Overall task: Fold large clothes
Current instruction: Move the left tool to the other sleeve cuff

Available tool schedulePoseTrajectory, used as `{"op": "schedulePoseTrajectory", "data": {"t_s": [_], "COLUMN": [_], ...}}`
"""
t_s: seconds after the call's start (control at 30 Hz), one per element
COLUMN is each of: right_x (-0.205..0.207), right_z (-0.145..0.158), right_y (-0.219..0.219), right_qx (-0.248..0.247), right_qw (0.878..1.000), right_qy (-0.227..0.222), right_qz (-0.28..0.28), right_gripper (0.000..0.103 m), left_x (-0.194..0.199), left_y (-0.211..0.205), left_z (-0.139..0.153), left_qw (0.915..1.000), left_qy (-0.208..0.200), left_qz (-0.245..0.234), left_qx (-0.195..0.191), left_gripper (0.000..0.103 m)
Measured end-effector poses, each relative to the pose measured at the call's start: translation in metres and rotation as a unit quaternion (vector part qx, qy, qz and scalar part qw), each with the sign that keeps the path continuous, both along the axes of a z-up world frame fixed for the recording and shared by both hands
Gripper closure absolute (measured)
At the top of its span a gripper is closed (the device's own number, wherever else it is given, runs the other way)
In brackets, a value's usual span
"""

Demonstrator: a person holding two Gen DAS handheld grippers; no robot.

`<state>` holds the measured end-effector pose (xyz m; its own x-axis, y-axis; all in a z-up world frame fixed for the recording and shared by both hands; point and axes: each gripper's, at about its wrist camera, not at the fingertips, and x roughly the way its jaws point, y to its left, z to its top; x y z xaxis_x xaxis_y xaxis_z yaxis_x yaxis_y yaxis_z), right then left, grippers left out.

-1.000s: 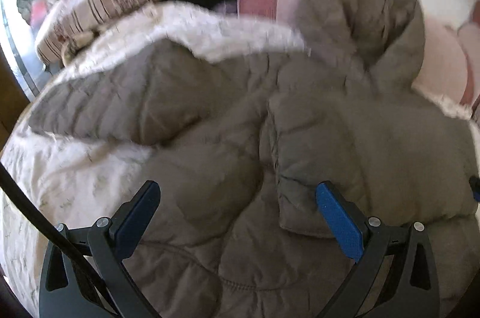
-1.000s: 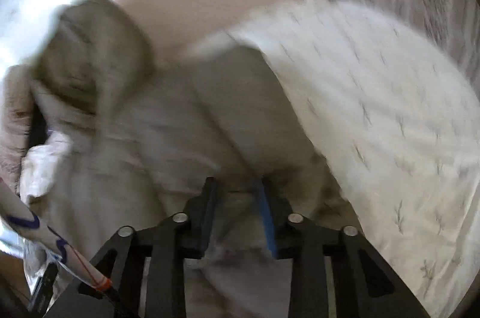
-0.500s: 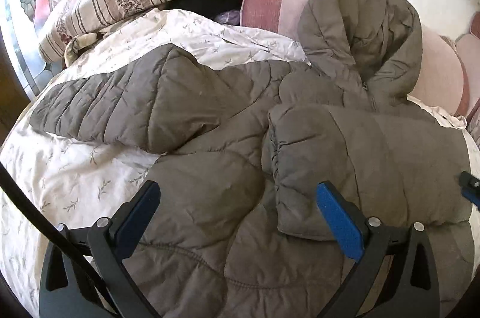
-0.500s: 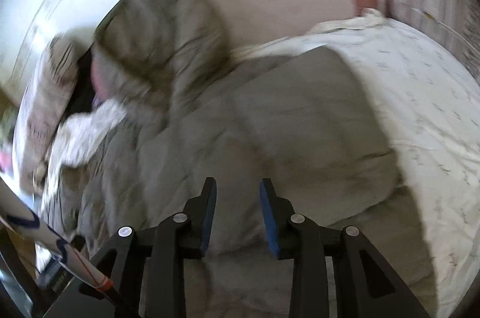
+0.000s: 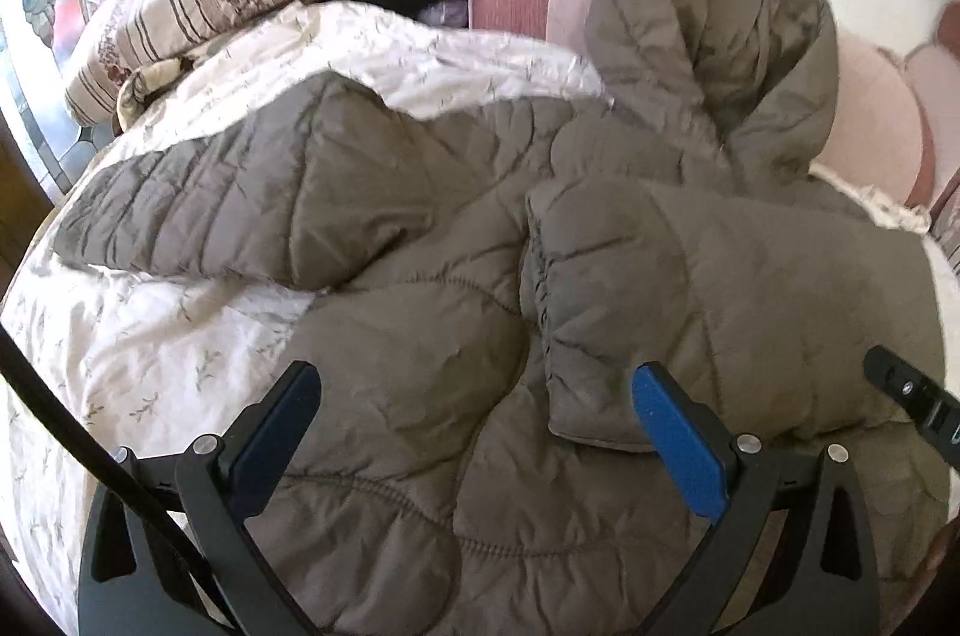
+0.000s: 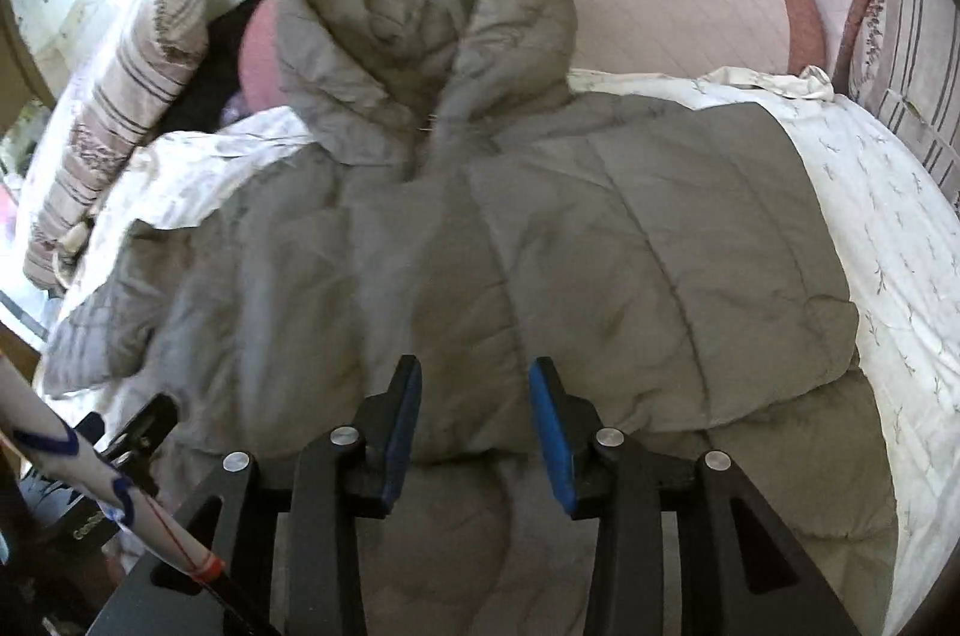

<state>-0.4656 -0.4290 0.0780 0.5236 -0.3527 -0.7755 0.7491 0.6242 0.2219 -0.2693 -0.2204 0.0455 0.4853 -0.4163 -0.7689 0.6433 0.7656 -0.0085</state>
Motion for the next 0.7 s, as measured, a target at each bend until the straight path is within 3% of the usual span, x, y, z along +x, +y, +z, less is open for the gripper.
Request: {"op": "schedulePoseTrajectory", "data": {"t_s": [0.33,0.7], "right_x": [0.007,0.025], "right_z": [0.019,-0.006], "right_y": [0.093,0.213], "right_qx": [0.014,0.016], "right_qw": [0.997,0.987], "right_qy": [-0.029,-0.01], "right_qz": [0.065,0.159], "right_gripper": [0.056,0.054], "left_x": [0.02,0.074], "left_y": [0.05,0.123], "left_z": [0.028,0.046], "left_qw": [0.999,0.9937], "left_qy": [-0.019,-0.024], "left_qz": [0.037,0.107], "left_qx": [-0.015,-0.025], "left_gripper": [0.0,0.0]}}
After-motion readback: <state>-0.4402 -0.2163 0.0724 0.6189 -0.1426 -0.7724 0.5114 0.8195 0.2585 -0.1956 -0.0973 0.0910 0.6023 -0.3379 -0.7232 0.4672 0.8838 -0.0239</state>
